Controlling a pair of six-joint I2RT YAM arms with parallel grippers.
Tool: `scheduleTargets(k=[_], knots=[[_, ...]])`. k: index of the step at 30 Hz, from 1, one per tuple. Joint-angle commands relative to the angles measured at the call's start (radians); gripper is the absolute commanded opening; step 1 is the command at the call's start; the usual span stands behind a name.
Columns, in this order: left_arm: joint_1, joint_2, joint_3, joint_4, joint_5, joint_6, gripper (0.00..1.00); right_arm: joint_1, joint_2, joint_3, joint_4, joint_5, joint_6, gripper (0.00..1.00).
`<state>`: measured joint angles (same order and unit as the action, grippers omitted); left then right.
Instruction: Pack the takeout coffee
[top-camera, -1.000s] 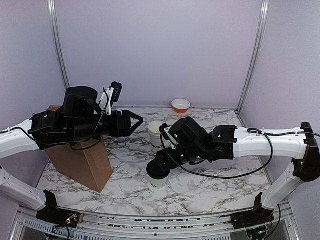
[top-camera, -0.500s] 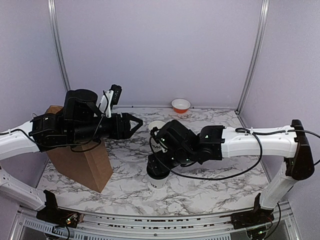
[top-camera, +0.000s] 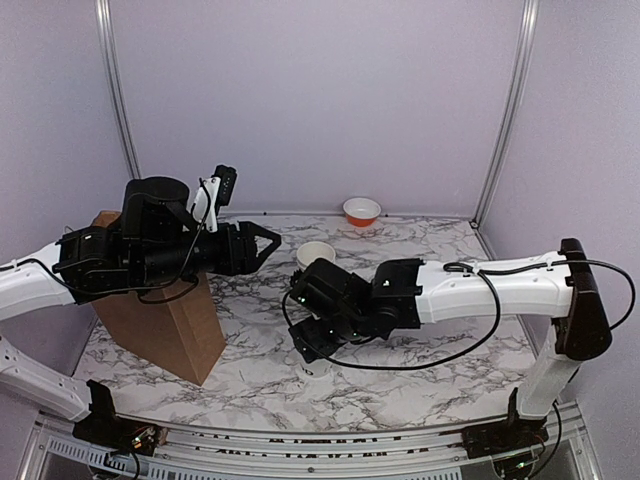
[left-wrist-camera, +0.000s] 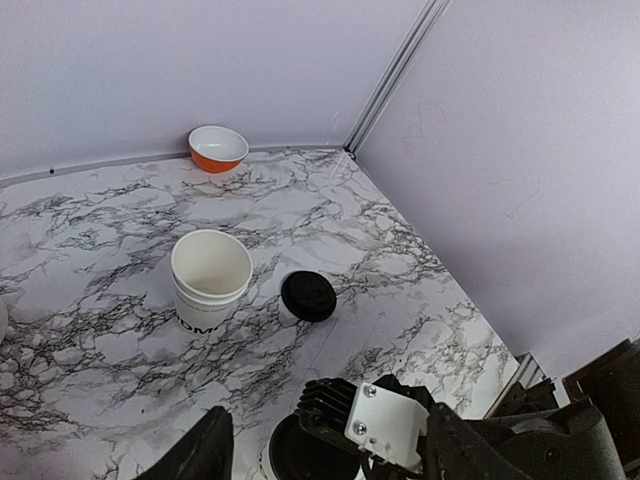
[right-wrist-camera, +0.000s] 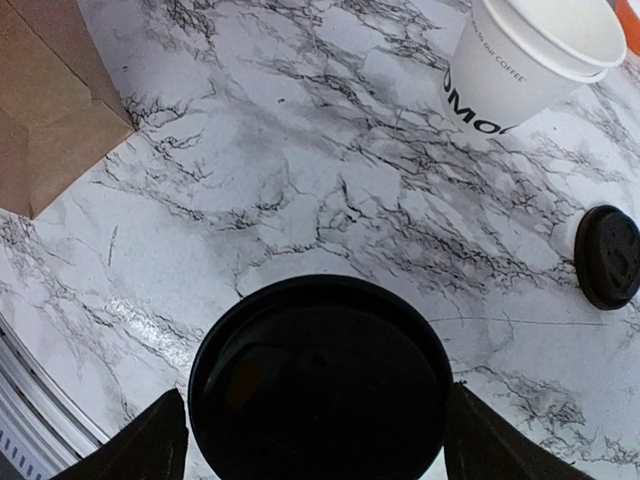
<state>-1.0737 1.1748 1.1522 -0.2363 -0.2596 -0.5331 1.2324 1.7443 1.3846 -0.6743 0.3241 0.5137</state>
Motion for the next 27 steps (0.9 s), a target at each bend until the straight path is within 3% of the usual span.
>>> scheduleTargets(k=[1, 17, 27], knots=[[-0.003, -0.015, 0.002, 0.023, -0.017, 0.009, 0.66, 0.012, 0.017, 0.042, -0.042, 0.043, 0.000, 0.84], [-0.002, -0.029, 0.003, 0.021, -0.046, -0.012, 0.67, 0.019, 0.001, 0.035, -0.055, 0.081, 0.029, 0.63], [-0.001, -0.039, 0.015, 0.033, -0.064, -0.031, 0.70, -0.010, -0.090, -0.026, -0.019, 0.084, 0.036, 0.62]])
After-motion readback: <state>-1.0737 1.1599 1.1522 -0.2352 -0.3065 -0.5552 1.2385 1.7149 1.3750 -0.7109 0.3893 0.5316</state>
